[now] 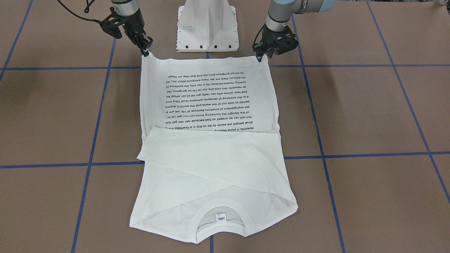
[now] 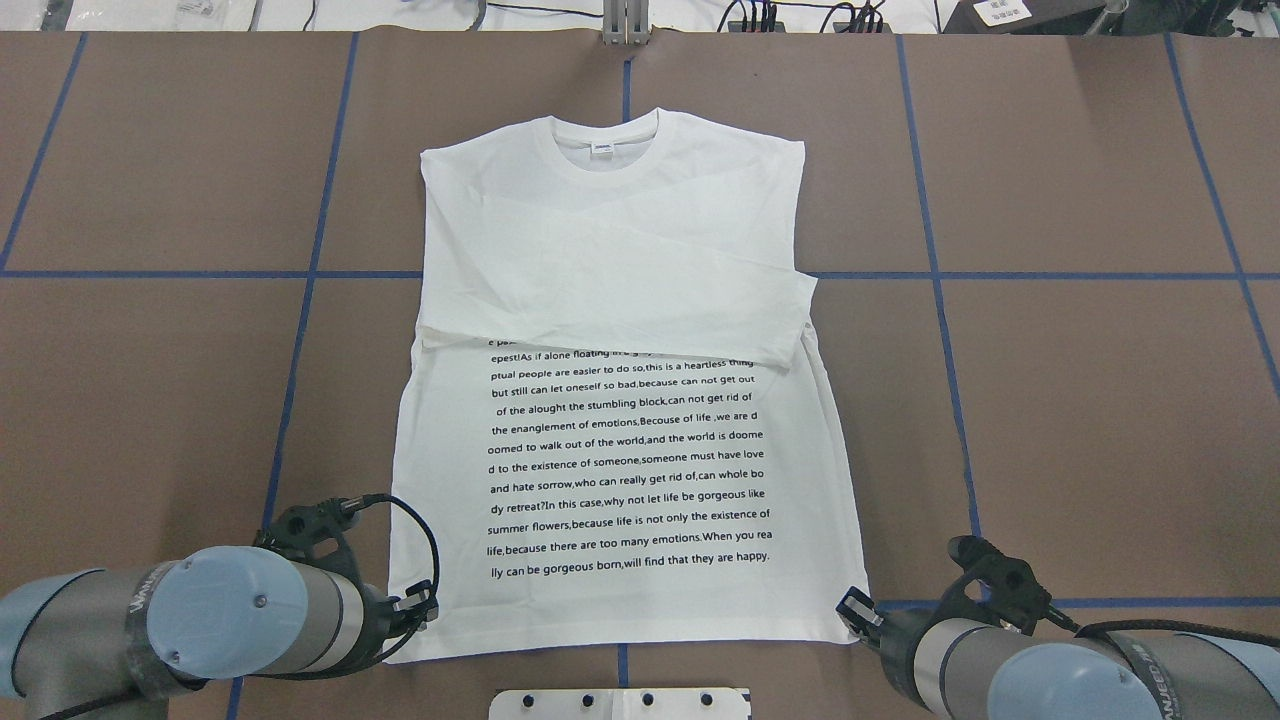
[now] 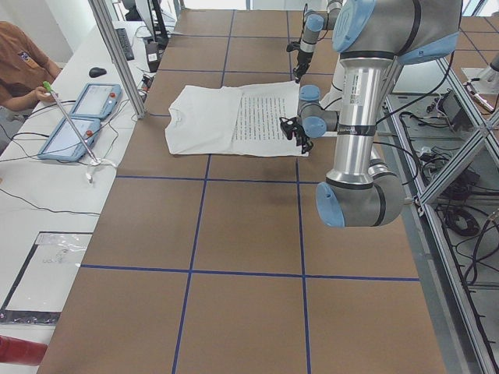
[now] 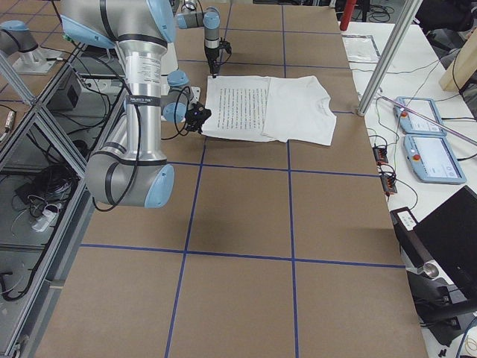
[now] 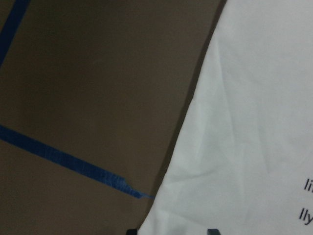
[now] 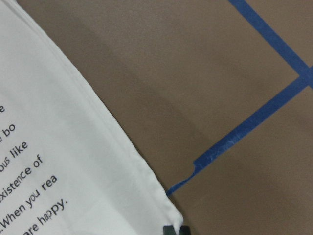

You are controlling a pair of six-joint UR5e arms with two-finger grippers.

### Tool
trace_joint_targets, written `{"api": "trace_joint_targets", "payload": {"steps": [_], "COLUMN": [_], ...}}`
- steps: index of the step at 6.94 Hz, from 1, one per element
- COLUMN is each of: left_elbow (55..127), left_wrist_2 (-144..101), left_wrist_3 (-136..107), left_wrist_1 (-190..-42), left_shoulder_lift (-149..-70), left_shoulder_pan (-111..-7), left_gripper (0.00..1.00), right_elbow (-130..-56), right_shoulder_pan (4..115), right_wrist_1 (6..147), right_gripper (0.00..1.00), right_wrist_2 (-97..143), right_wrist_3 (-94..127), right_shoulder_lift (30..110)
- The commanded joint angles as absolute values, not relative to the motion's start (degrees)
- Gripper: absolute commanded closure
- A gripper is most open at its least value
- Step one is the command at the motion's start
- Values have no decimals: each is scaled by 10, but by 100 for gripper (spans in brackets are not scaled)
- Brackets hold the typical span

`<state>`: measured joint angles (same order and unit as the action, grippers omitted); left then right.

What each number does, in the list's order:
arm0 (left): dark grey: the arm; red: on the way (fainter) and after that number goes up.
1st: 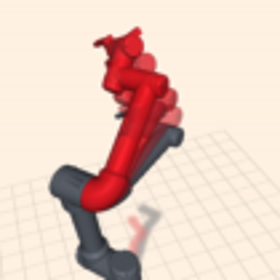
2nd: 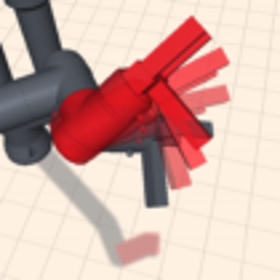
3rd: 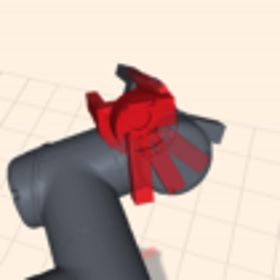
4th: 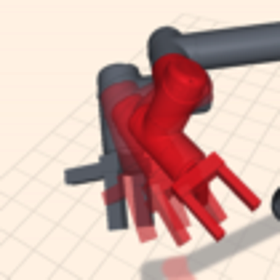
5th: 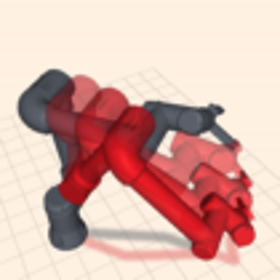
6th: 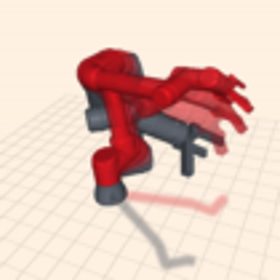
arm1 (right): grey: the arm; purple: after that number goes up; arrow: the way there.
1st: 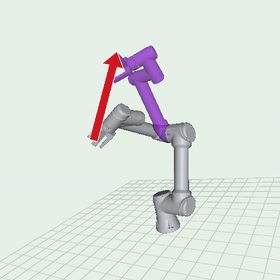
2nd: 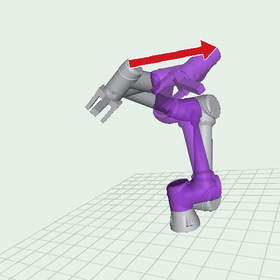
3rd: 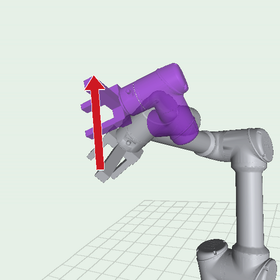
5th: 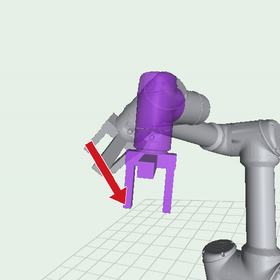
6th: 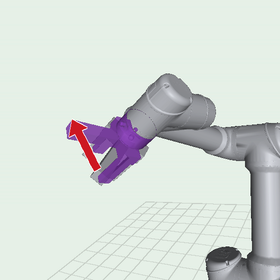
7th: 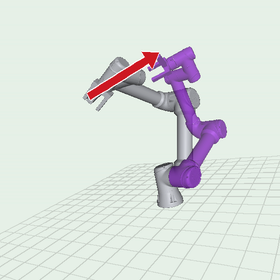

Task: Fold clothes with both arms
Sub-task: 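Grasp the two hem corners nearest the robot with both grippers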

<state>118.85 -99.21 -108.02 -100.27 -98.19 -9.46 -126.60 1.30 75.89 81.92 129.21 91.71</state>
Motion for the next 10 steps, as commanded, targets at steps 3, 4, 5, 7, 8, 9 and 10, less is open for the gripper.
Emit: {"api": "trace_joint_targets", "payload": {"steps": [3, 4, 5, 7, 8, 9, 10], "left_elbow": [1183, 1180, 1179, 1185, 1193, 1222, 1263], "left_wrist_2": [-998, -996, -997, -998, -998, -998, -999], "left_wrist_3": [-1117, -1124, -1124, -1123, -1124, -1124, -1125], "left_wrist_1": [-1004, -1004, -1004, -1003, -1000, -999, -998], "left_shoulder_lift": [-980, -977, -976, -976, -976, -961, -935], "left_shoulder_pan": [-68, -65, -65, -65, -66, -66, -59], "left_gripper": [61, 77, 100, 100, 100, 100, 100], "right_elbow": [-1269, -1273, -1276, -1276, -1276, -1277, -1293], "right_shoulder_pan": [13, 13, 13, 13, 11, -5, -27], "right_wrist_1": [759, 759, 759, 759, 762, 762, 762], "right_gripper": [100, 100, 100, 100, 100, 100, 100], "right_wrist_2": [819, 819, 819, 819, 819, 817, 815], "right_wrist_3": [1292, 1292, 1292, 1292, 1292, 1293, 1293], "right_shoulder_lift": [918, 919, 921, 921, 921, 918, 920]}}
